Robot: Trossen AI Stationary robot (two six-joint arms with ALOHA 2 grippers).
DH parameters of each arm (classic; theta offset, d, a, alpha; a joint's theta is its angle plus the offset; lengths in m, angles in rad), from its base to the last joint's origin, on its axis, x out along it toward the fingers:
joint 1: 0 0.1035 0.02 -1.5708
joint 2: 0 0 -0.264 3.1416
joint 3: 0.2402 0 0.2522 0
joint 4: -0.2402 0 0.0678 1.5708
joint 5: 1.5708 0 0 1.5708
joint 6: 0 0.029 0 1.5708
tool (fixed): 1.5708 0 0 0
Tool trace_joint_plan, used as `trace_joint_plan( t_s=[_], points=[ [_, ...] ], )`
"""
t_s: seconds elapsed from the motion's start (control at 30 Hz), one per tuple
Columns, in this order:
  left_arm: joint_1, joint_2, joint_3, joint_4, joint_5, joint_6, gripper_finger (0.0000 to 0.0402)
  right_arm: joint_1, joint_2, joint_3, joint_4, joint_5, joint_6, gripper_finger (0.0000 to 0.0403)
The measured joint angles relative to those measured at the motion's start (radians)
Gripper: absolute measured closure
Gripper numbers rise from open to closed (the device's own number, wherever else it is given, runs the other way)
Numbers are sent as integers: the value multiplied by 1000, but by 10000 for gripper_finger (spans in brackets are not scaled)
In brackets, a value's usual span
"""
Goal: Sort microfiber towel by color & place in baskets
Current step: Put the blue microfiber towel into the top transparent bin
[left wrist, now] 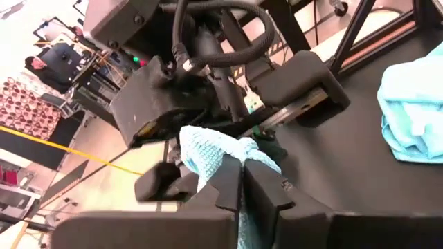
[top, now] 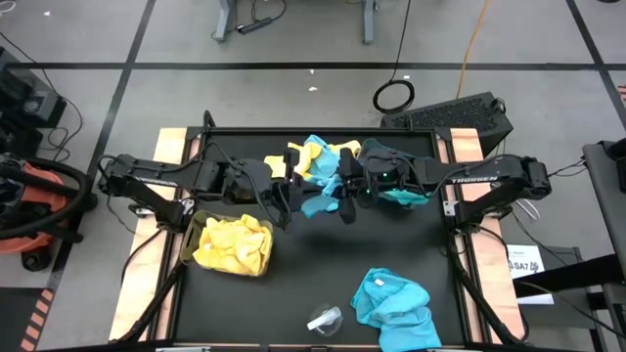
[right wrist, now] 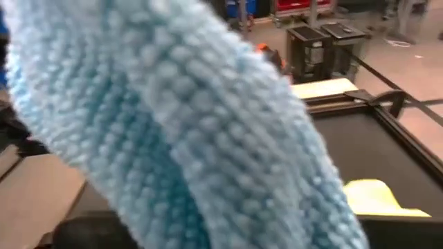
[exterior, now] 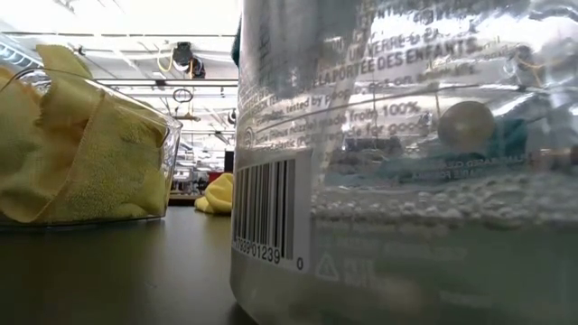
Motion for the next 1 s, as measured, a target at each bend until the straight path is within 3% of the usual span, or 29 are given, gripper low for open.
trace_joint_plan(
  t_s=[0.13,0.53,0.87,1.0],
  points=[
    [-5,0,0,-14,-23,-7,342,-11,-48,0,-62,71,-23,397],
    [-10,-1,0,-105,-109,-241,195,-86,-261,0,-395,242,-35,398],
    [-10,-1,0,-274,-85,-440,176,-154,-384,0,-729,398,-38,399],
    [-11,-1,0,-299,-79,-473,176,-204,-392,0,-830,403,-67,399]
  ],
)
